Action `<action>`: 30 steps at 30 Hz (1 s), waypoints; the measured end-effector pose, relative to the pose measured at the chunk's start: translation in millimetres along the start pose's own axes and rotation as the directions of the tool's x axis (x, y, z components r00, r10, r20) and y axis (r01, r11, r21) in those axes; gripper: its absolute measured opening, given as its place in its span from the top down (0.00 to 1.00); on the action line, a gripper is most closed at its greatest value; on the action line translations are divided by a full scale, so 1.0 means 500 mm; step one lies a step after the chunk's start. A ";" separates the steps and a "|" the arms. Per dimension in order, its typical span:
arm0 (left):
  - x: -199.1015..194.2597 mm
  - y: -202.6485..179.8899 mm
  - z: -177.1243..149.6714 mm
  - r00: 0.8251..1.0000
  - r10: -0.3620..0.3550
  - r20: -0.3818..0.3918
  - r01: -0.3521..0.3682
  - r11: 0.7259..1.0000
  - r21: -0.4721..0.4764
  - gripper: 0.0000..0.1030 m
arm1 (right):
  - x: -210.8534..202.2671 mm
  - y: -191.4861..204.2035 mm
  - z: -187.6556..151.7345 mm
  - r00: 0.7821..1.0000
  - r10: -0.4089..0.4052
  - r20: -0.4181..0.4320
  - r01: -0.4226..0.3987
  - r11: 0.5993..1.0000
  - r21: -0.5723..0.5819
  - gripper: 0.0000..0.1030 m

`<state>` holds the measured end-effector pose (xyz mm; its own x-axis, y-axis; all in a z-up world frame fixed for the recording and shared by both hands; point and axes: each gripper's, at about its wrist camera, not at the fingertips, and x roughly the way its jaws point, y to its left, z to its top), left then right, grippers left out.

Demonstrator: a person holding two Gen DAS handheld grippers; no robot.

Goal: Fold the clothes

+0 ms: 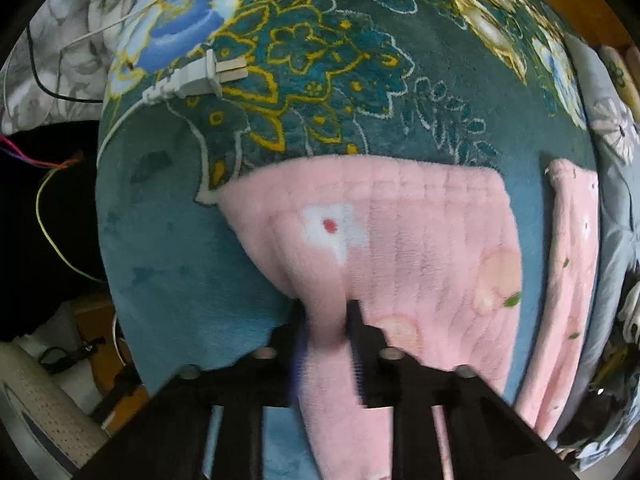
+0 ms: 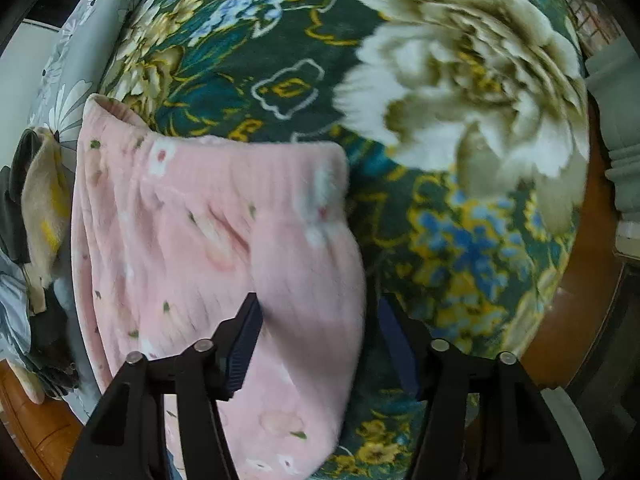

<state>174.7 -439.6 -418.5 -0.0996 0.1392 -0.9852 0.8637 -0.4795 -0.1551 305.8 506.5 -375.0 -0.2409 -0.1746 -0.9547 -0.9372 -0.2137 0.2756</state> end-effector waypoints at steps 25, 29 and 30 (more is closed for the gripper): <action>-0.111 -0.587 0.087 0.996 -0.090 -0.015 0.091 0.966 0.244 0.92 | -0.141 0.414 0.110 0.912 0.410 -0.010 -0.403 0.891 -0.208 0.96; -0.043 -0.666 0.105 0.999 -0.041 -0.020 0.045 0.968 0.248 0.92 | -0.090 0.496 0.138 0.925 0.380 -0.018 -0.373 0.899 -0.230 0.96; -0.032 -0.677 0.107 0.999 -0.039 -0.020 0.043 0.969 0.245 0.92 | -0.079 0.513 0.146 0.927 0.373 -0.020 -0.368 0.902 -0.227 0.96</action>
<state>-142.7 -325.9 -354.3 -0.1230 0.1752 -0.9768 0.7115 -0.6707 -0.2098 56.6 528.5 -275.1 -0.5683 -0.2613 -0.7802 -0.6990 -0.3470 0.6253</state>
